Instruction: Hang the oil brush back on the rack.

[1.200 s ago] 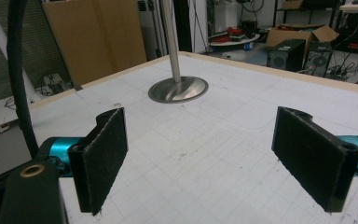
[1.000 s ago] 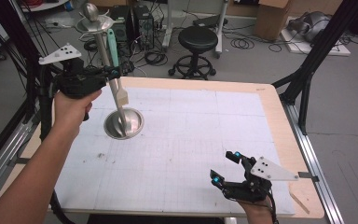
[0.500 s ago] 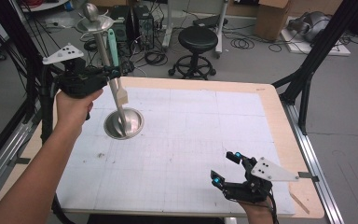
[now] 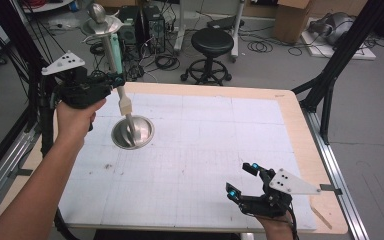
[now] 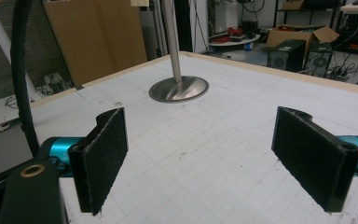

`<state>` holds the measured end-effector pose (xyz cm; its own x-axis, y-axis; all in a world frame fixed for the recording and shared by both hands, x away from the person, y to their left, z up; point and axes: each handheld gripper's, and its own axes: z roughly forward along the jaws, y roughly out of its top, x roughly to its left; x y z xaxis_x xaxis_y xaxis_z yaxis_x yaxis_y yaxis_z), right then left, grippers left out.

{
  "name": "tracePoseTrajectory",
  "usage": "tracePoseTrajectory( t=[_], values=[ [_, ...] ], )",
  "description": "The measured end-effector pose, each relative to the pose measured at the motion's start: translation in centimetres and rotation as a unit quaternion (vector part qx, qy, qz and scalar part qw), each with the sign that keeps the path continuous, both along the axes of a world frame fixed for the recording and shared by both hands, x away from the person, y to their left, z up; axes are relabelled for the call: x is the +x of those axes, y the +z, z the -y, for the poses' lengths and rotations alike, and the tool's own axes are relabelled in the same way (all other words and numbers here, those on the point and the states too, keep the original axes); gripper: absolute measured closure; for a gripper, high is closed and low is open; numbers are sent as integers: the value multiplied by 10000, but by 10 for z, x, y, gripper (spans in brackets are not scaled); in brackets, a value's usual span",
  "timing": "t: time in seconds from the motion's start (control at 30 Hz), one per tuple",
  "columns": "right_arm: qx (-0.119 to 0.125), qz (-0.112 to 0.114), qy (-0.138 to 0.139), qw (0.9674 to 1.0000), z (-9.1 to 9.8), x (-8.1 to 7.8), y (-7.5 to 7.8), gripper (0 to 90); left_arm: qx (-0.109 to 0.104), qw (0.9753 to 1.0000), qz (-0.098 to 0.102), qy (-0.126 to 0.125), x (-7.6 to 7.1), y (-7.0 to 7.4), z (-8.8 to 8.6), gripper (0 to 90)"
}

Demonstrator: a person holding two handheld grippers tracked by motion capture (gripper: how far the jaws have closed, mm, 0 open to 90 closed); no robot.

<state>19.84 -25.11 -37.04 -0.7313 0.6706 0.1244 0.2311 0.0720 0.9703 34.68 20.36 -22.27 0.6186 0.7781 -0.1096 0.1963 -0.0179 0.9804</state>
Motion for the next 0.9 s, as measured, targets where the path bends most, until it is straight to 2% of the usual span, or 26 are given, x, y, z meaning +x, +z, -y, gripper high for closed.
tracePoseTrajectory(
  t=[0.07,0.2,0.33,0.4,0.57,0.67,0.83,0.9],
  values=[
    [-3,-29,-11,10000,1,0,0,169,-30,10000,75,-1,-4,-4,-4,726],
    [-28,-47,-15,10000,2,0,-2,169,-78,9997,228,-8,-13,-15,-13,596],
    [-84,-69,-103,9999,3,0,-4,169,-173,9991,340,-197,-24,-29,-22,476],
    [-98,-61,-144,9998,5,0,-4,169,-193,9986,406,-290,-31,-40,-26,452],
    [-182,-51,-310,9993,10,0,-6,169,-273,9966,391,-673,-48,-70,-31,372],
    [-241,-84,-434,9987,13,-1,-8,169,-331,9955,413,-786,-56,-85,-31,288],
    [-257,-83,-567,9980,20,-2,-11,169,-152,9957,378,-836,-74,-111,-26,170],
    [-291,-63,-634,9975,24,-3,-11,169,-156,9947,372,-941,-80,-119,-24,151]
  ],
)
